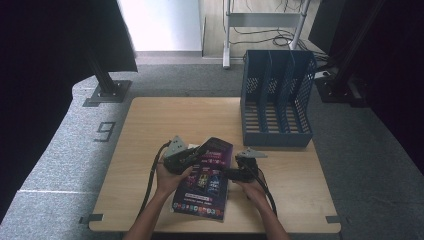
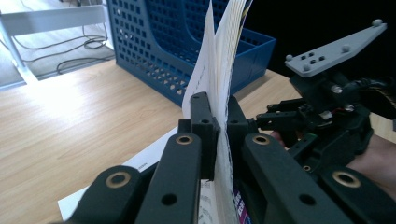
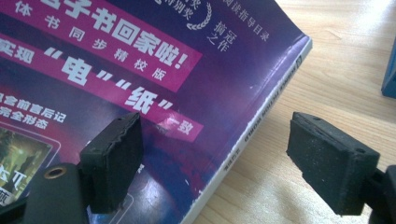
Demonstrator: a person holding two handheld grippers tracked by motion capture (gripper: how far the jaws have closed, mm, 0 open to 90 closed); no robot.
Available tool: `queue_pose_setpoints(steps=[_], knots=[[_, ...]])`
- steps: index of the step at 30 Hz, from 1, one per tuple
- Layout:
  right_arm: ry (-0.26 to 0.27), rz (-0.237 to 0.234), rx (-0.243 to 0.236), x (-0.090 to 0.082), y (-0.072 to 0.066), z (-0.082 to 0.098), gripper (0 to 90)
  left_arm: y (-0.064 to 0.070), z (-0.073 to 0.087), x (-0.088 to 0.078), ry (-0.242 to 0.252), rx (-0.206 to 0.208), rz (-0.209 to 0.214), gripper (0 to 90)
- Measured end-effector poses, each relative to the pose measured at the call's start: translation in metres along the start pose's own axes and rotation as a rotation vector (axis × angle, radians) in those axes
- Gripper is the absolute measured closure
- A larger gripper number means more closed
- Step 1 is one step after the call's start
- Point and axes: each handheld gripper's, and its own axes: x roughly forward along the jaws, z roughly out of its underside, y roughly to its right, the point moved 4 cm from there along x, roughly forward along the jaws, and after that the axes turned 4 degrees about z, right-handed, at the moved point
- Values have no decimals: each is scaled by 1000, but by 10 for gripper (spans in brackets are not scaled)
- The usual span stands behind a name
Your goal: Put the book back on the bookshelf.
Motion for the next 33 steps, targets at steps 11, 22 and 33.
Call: queue_pose_setpoints(steps=[11, 22, 33], knots=[[8, -71, 40, 0, -2, -1, 162, 3, -1, 0, 4, 5, 15, 872], [-13, -74, 60, 0, -3, 1, 190, -12, 16, 5, -40, -56, 2, 870], [-28, -45, 19, 3, -8, 4, 266, -29, 42, 18, -92, -135, -6, 870]])
